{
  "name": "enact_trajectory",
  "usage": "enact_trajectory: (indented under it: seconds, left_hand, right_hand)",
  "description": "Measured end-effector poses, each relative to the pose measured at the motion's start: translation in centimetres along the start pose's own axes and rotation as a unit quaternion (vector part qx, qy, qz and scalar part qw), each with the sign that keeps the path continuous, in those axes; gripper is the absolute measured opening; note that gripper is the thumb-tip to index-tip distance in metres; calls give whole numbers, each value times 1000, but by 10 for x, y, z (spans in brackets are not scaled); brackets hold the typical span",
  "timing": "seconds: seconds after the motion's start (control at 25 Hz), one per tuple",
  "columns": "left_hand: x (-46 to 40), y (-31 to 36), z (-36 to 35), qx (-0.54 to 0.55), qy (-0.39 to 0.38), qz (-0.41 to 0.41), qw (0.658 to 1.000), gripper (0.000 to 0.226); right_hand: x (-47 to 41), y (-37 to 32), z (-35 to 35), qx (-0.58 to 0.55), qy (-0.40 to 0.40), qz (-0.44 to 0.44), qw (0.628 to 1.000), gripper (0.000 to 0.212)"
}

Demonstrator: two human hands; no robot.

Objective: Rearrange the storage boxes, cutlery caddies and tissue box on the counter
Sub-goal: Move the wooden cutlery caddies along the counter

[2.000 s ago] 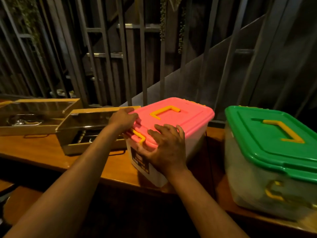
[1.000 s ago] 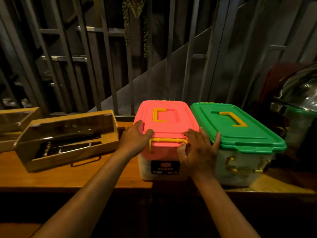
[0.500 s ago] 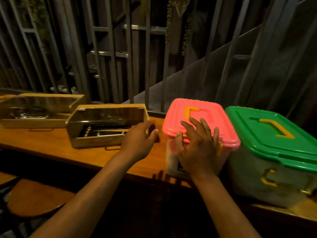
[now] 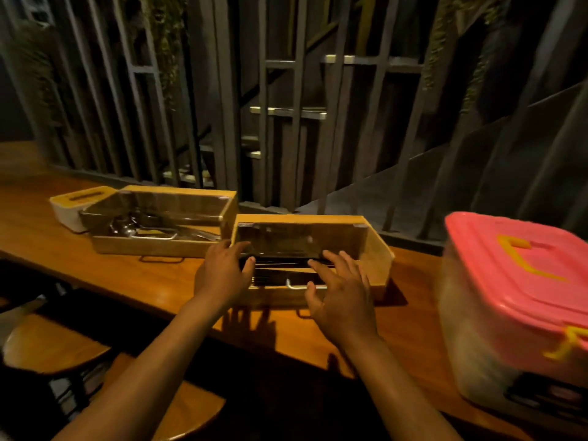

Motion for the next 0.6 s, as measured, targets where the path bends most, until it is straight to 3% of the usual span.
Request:
enact_trajectory:
  seconds: [0.28, 0.44, 0.6]
  left_hand:
    - [-55, -43, -36, 213, -121, 64, 967, 51]
    - [-49, -42, -48, 161, -109, 83, 977, 58]
    - [-27, -26, -46, 178, -122, 78, 973, 61]
  right_hand:
    - [-42, -34, -88, 33, -81, -40, 995, 60]
    - [-42, -30, -89, 66, -44, -33, 996, 60]
    - [-37, -13, -75, 7, 29, -61, 998, 47]
Point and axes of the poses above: each hand's wrist, its own x-axis away from the middle knuckle, its own z-axis out of the back of the hand, y = z × x, the point moved 7 cm from there along -x, towards the middle knuckle, and after that the axes turned 2 degrees about y, right-handed, at the moved point
